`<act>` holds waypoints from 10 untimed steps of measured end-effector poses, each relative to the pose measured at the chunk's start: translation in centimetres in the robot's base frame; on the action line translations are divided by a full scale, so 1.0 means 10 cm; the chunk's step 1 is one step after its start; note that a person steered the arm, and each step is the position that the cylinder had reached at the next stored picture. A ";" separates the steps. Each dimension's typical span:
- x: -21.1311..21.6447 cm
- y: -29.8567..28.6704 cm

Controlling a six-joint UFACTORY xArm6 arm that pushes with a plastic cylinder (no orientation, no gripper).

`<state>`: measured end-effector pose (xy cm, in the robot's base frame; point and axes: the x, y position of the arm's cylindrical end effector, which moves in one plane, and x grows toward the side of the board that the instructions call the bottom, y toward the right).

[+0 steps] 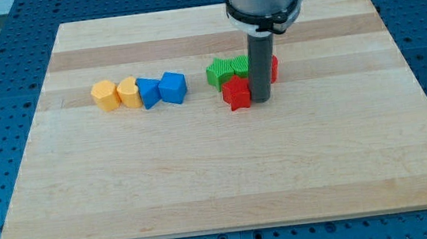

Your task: Nudge the red star a bit

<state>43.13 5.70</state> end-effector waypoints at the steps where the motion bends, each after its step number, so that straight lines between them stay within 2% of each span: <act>1: 0.20 0.01; 2: 0.42 -0.02; 4: 0.41 -0.17; 6: 0.21 -0.17; 10: 0.27 -0.17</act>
<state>45.79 3.96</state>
